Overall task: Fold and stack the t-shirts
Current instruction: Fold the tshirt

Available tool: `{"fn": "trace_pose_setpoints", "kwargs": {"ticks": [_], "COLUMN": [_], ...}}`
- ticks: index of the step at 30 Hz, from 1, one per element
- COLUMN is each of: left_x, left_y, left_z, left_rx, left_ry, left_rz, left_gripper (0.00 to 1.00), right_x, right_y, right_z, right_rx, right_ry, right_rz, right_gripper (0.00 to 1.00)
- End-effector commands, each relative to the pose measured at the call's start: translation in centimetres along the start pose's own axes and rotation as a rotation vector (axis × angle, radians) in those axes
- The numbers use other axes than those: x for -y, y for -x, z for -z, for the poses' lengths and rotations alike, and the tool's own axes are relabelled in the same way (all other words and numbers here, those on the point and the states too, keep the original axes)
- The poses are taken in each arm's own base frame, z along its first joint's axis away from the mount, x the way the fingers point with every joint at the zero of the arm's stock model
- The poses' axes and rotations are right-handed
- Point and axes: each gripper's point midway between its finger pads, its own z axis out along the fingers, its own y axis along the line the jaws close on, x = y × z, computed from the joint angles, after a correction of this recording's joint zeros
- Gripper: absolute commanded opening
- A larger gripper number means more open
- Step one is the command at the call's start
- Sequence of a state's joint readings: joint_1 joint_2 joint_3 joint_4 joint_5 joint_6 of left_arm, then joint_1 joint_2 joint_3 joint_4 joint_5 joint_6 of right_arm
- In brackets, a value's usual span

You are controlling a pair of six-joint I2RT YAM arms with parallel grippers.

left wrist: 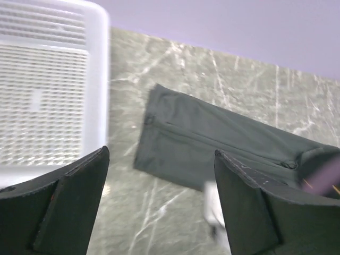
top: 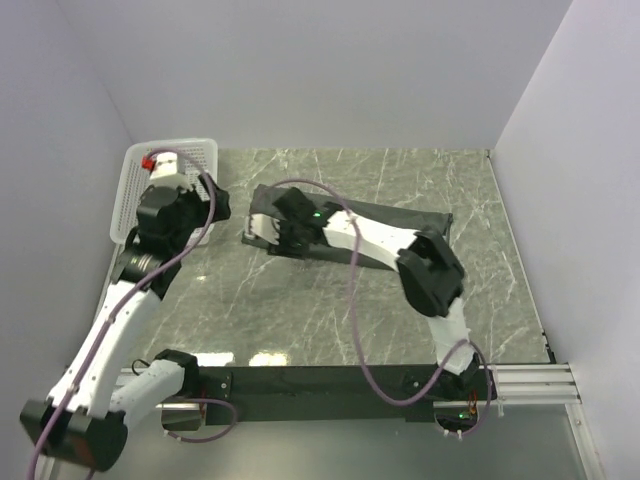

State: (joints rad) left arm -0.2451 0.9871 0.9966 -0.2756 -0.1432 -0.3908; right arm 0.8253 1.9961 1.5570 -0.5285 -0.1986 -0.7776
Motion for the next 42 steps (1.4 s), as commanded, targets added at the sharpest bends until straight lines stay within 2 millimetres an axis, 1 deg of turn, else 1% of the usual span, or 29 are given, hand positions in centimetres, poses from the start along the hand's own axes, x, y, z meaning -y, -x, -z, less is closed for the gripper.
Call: {"fn": "trace_pose_setpoints", "kwargs": {"ticks": [1,2,3,4,5,6,7,8,9,10,13,14,17,20,23,24,26,27,29,30,31,32,33,34,36,37,39,40,42], "left_x": [-2.9,-3.3,-3.5,-3.8,-3.7,-3.9,-4.3,-4.4,-4.6,-4.9,-5.4,-5.5,-5.5,-5.4,-5.5,-5.5,-5.5,-5.6,-5.5,-5.5,-5.5,-5.5,-5.5,-5.4,-5.4,-5.4,-5.4,-5.3,-5.2], "left_y": [-1.4,-0.5,-0.3,-0.6,0.0,0.0,-0.6,-0.4,-0.6,-1.3,-2.0,-2.2,-2.3,-2.3,-2.1,-2.1,-2.0,-2.0,-1.9,-1.9,-2.0,-1.9,-2.0,-1.9,-2.0,-2.0,-2.0,-2.0,-1.9], "left_z": [1.8,3.0,3.4,3.8,4.6,4.9,4.9,5.3,5.4,5.3,5.6,5.6,5.6,5.6,5.7,5.7,5.8,5.8,5.8,5.8,5.8,5.8,5.7,5.8,5.8,5.8,5.8,5.8,5.8], "left_rx": [0.005,0.049,0.063,0.069,0.106,0.119,0.117,0.141,0.146,0.136,0.130,0.125,0.121,0.122,0.129,0.129,0.135,0.135,0.138,0.138,0.137,0.137,0.133,0.136,0.135,0.135,0.135,0.136,0.139], "left_ry": [0.103,0.116,0.120,0.126,0.113,0.118,0.125,0.127,0.130,0.138,0.153,0.158,0.154,0.152,0.155,0.155,0.158,0.159,0.158,0.156,0.155,0.154,0.153,0.152,0.149,0.149,0.149,0.144,0.141], "left_rz": [-0.055,-0.057,-0.057,-0.059,-0.052,-0.050,-0.048,-0.042,-0.041,-0.042,-0.038,-0.032,-0.030,-0.028,-0.026,-0.028,-0.027,-0.027,-0.024,-0.024,-0.023,-0.025,-0.024,-0.023,-0.023,-0.023,-0.025,-0.023,-0.021], "left_gripper": [0.87,0.90,0.90,0.91,0.92,0.92,0.93,0.93,0.93,0.93,0.93,0.93,0.93,0.93,0.93,0.93,0.93,0.93,0.93,0.93,0.93,0.93,0.93,0.93,0.93,0.93,0.92,0.93,0.92], "right_x": [2.9,3.9,3.5,3.6,3.6,3.5,3.4,3.4,3.4,3.3,3.5,3.3,3.0,2.9,2.7,2.6,2.4,2.3,2.1,2.0,1.7,1.8,1.7,1.3,1.1,0.7,0.3,-0.2,-1.6], "right_y": [2.8,4.2,3.9,4.1,4.1,4.1,4.3,4.2,4.2,4.2,4.2,3.7,3.3,2.7,2.5,2.4,2.4,2.4,2.3,2.3,2.2,2.4,2.3,2.0,2.5,2.1,2.7,2.6,3.2], "right_z": [-1.1,-1.0,-2.5,-2.9,-3.6,-3.9,-4.2,-4.7,-5.0,-5.2,-5.9,-6.4,-7.3,-7.9,-8.2,-8.2,-8.3,-8.3,-8.1,-8.0,-8.0,-7.6,-7.5,-7.4,-6.7,-6.7,-6.0,-5.5,-5.1], "right_rx": [-0.032,-0.011,-0.031,-0.032,-0.039,-0.043,-0.043,-0.054,-0.056,-0.060,-0.063,-0.077,-0.092,-0.111,-0.115,-0.118,-0.118,-0.116,-0.112,-0.111,-0.110,-0.103,-0.103,-0.108,-0.086,-0.088,-0.064,-0.061,-0.042], "right_ry": [-0.125,-0.145,-0.128,-0.128,-0.120,-0.117,-0.116,-0.117,-0.119,-0.114,-0.116,-0.109,-0.104,-0.102,-0.092,-0.090,-0.079,-0.076,-0.065,-0.063,-0.057,-0.060,-0.057,-0.049,-0.045,-0.034,-0.018,-0.009,0.026], "right_rz": [-0.073,-0.080,-0.095,-0.100,-0.104,-0.111,-0.109,-0.110,-0.111,-0.113,-0.130,-0.134,-0.137,-0.141,-0.138,-0.137,-0.136,-0.133,-0.132,-0.129,-0.128,-0.124,-0.123,-0.122,-0.117,-0.116,-0.113,-0.111,-0.092], "right_gripper": [0.53,0.53,0.53,0.53,0.53,0.54,0.54,0.54,0.54,0.54,0.54,0.54,0.54,0.50,0.43,0.39,0.33,0.26,0.20,0.12,0.10,0.08,0.04,0.02,0.00,0.00,0.00,0.00,0.00]}}
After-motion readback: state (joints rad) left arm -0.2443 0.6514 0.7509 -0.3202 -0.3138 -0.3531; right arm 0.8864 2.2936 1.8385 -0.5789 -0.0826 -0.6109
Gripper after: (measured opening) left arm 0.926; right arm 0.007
